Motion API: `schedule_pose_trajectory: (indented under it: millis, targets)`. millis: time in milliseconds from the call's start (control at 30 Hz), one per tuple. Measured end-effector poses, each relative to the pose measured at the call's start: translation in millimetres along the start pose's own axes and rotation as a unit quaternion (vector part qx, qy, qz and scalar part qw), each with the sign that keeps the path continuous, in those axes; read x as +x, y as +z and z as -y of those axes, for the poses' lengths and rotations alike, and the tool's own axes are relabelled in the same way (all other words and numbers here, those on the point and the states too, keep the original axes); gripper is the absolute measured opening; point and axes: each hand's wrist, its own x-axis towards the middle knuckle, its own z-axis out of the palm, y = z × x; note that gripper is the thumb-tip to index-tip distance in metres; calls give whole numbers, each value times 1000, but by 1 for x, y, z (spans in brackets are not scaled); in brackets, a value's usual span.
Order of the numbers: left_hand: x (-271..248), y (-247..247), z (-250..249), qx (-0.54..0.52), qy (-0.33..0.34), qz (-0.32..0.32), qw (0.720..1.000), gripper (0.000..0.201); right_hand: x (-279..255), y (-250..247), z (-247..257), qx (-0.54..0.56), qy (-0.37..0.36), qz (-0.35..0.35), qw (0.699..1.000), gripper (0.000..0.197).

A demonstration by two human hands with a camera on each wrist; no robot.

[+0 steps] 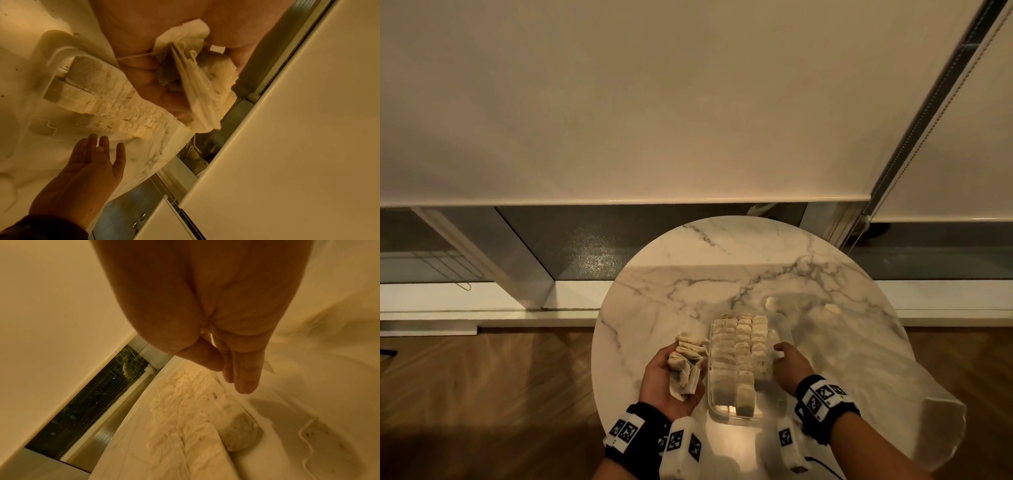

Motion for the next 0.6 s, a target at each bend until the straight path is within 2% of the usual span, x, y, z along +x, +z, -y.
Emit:
schedule_pose_trajectory:
  millis: [67,133,267,333,400,467,567,600]
  targets:
    - [-2,1,1,9,6,-16,1000,16,-4,-2,0,17,-19,-10,1000,42]
    - [-4,2,3,-29,-14,4,999,19,-12,-6,6,50,-65,-17,996,34]
    - [-8,8,9,-18,-9,5,1000,34,-49,-19,45,129,-204,8,971,16]
    - [-7,11,11,18,7,-21,1000,25,-71,-25,67,147,-278,33,949,13]
    - [-5,9,14,94,64,-76,991,17,-87,-28,83,124,-324,48,937,14]
    - [-2,5,15,132,105,-127,978,18,-94,-27,91,75,-345,56,934,19]
    - [-3,4,14,80,69,-72,992,4,-95,-23,93,12,-364,60,929,35]
    - [-1,3,14,79,64,-66,993,7,-96,-22,93,-4,-370,59,927,40]
